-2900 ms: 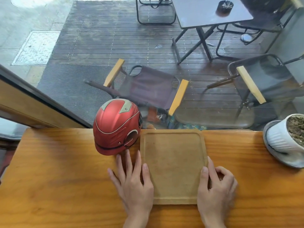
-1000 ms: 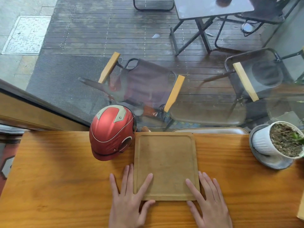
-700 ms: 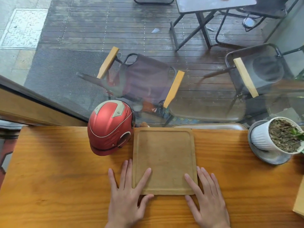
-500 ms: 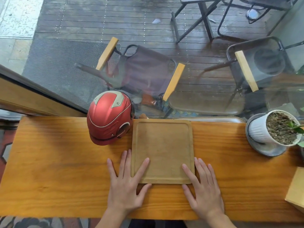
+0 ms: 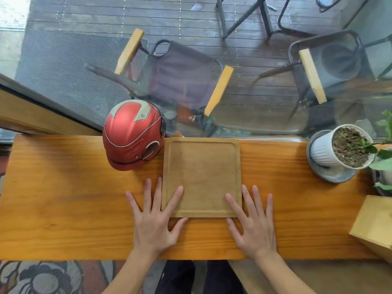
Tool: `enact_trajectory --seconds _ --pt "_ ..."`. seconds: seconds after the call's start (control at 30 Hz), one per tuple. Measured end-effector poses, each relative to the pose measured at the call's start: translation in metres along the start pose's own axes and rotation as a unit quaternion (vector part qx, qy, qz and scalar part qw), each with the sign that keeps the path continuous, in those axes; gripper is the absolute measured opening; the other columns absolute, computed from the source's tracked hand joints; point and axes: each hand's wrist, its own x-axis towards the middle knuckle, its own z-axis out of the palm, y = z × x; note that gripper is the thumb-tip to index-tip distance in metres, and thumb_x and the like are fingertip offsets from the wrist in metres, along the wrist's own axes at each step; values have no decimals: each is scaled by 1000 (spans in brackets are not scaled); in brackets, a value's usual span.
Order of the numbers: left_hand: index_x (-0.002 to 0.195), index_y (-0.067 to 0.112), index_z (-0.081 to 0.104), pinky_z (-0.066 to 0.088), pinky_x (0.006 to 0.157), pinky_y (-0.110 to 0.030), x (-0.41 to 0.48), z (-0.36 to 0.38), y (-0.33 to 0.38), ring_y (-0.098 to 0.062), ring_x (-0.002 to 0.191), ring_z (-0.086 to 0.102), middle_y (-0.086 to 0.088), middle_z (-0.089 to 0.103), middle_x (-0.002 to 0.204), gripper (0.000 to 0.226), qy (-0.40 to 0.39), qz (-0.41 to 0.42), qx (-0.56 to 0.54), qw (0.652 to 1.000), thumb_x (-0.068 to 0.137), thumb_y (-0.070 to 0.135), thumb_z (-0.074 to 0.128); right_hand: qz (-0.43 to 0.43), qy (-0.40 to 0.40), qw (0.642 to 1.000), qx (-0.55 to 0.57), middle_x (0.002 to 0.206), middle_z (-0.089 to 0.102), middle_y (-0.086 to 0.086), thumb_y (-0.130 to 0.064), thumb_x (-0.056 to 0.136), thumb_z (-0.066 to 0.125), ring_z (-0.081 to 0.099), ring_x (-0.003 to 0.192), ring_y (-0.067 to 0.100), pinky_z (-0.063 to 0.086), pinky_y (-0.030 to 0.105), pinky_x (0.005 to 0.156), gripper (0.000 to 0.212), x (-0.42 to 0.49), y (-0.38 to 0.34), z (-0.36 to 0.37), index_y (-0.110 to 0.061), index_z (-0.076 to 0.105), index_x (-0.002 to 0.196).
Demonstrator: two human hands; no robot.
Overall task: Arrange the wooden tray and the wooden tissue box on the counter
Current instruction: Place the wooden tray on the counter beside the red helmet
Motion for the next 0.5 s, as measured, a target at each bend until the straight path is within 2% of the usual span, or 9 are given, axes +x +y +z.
enact_trajectory --seconds 0.1,0.2,0.27,0.4,0.5 --pt "156 40 25 6 109 -82 0 0 1 -43 154 12 -16 18 167 83 -7 -7 5 1000 83 76 39 10 0 1000 -29 167 24 4 -60 96 34 13 155 39 2 75 115 62 -1 0 2 -44 27 155" --pt "155 43 24 4 109 -83 0 -3 3 -40 155 14 -14 20 167 84 -11 -22 11 1000 81 78 40 16 -1 999 -40 167 24 3 -59 93 38 12 155 39 4 81 111 64 0 0 1 -45 25 155" --pt "155 44 23 4 107 -84 -1 -5 5 -40 155 12 -13 20 167 86 -21 -31 14 999 80 78 44 14 -5 999 -38 166 25 3 -59 94 36 12 155 38 5 82 109 64 -1 -1 0 -46 22 155" --pt "155 46 20 2 105 -86 -6 -4 15 -48 153 4 -14 14 168 85 -35 -86 9 996 80 76 44 16 -13 999 -37 166 25 4 -62 98 20 13 155 39 4 81 110 60 0 1 -1 -47 18 156" --pt "155 45 20 2 104 -87 -9 -2 17 -49 153 4 -17 11 168 84 -37 -101 7 994 81 75 45 16 -13 999 -32 165 24 4 -62 97 21 14 154 39 5 81 110 61 0 -2 -2 -47 15 156"
